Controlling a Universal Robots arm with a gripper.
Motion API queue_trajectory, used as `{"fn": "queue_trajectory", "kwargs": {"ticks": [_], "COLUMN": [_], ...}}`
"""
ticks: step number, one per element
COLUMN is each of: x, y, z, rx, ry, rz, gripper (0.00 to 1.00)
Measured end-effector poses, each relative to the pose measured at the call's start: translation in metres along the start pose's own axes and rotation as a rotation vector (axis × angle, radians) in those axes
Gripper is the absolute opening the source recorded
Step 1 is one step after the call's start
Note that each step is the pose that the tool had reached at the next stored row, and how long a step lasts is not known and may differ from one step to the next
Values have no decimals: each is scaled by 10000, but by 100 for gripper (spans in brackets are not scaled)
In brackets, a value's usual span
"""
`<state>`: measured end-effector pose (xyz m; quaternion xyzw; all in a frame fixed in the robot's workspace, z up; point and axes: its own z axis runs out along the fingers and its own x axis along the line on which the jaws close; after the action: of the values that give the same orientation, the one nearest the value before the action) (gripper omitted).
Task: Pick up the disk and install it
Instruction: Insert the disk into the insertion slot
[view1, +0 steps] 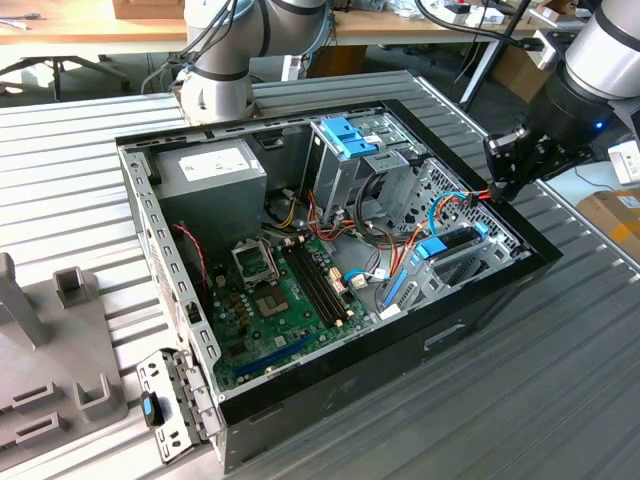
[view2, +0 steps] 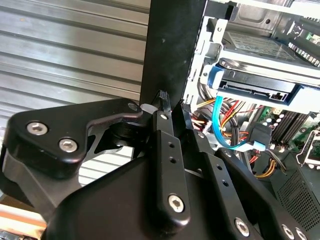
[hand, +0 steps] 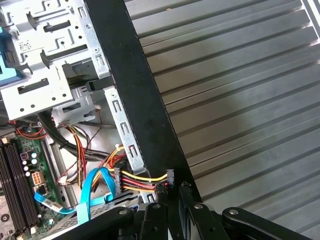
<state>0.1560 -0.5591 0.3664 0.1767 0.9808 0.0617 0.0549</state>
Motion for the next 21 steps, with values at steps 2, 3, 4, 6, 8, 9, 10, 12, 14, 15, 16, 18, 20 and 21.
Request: {"fn": "queue_trajectory", "kwargs": {"ticks": [2, 3, 4, 6, 8, 9, 10, 12, 14, 15, 16, 18, 20, 21], "x": [3, 3, 3, 2, 0, -1, -1, 7, 8, 7, 6, 5, 5, 4], "y": [-1, -1, -1, -3, -9, -9, -10, -15, -21, -25, -27, -32, -34, -36], "z": [0, 0, 0, 0, 0, -1, -1, -2, -3, -3, -4, -5, -5, -5], "rx": [-1, -2, -1, -2, -2, -1, -1, -1, -1, -3, -1, -1, -1, -2], "ry": [0, 0, 0, 0, 0, 0, 0, -1, 0, 0, 0, 0, 0, 0], "rz": [-1, -1, 0, -1, 0, -1, 0, 1, -1, -1, -2, 0, -1, -1], "gripper": [24, 24, 24, 24, 24, 24, 24, 24, 24, 24, 24, 24, 24, 24]}}
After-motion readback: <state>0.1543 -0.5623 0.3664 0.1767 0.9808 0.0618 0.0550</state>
